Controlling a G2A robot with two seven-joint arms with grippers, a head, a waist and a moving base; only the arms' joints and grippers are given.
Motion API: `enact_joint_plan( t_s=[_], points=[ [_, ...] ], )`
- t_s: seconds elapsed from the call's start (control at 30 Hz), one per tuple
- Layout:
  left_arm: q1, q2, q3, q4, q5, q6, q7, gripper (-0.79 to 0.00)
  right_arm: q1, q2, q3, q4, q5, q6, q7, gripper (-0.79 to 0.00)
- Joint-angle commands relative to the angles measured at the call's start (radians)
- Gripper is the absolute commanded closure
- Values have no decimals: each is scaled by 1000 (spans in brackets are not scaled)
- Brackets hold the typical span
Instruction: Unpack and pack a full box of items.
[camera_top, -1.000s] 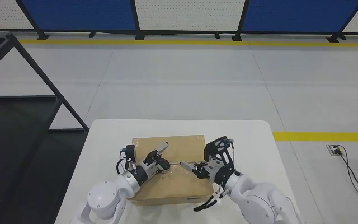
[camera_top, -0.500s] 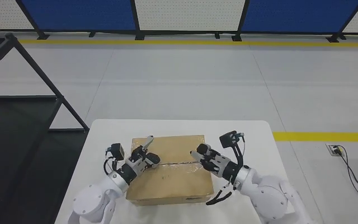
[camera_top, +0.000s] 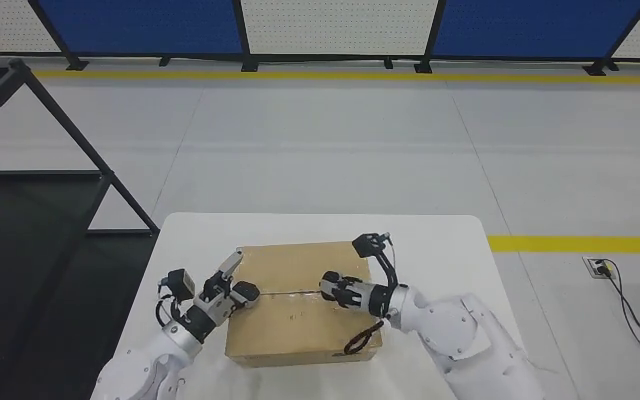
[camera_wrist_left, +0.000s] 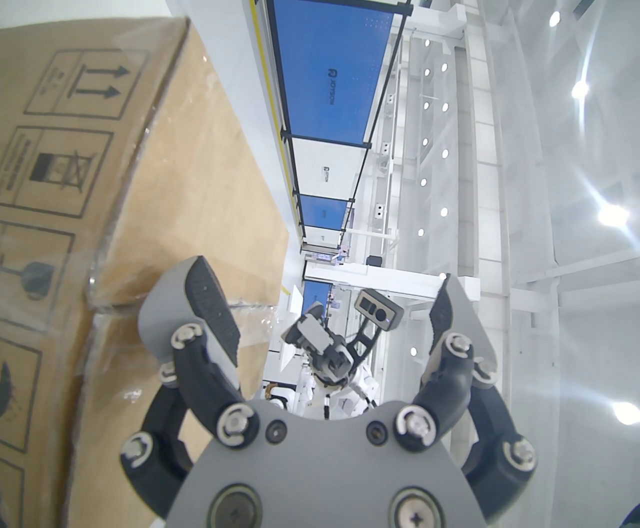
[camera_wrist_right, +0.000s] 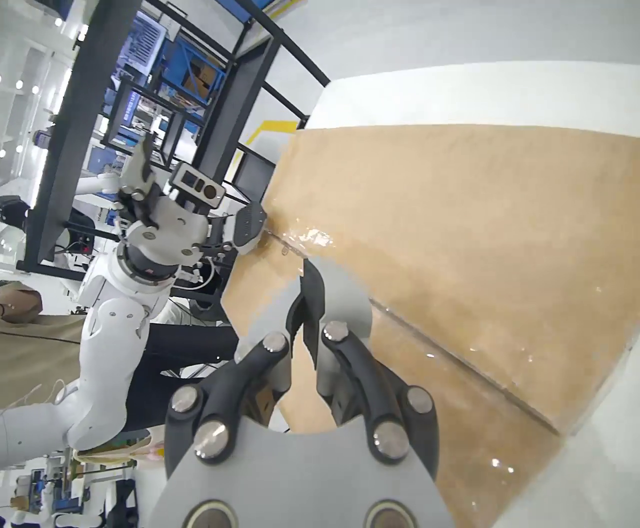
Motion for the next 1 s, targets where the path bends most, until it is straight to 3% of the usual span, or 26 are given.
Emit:
enact_joint_plan(
  t_s=[0.0, 0.5, 0.97],
  points=[
    [14, 1, -21, 2, -22, -18, 1, -785, 30, -5, -21, 27, -8, 37, 25, 0],
    [32, 2, -45, 16, -55, -45, 17, -785, 106, -21, -102, 73, -79, 172, 113, 0],
    [28, 4, -28, 10, -39, -44, 2, -785, -66, 25, 70, -94, -118, 197, 87, 0]
  ],
)
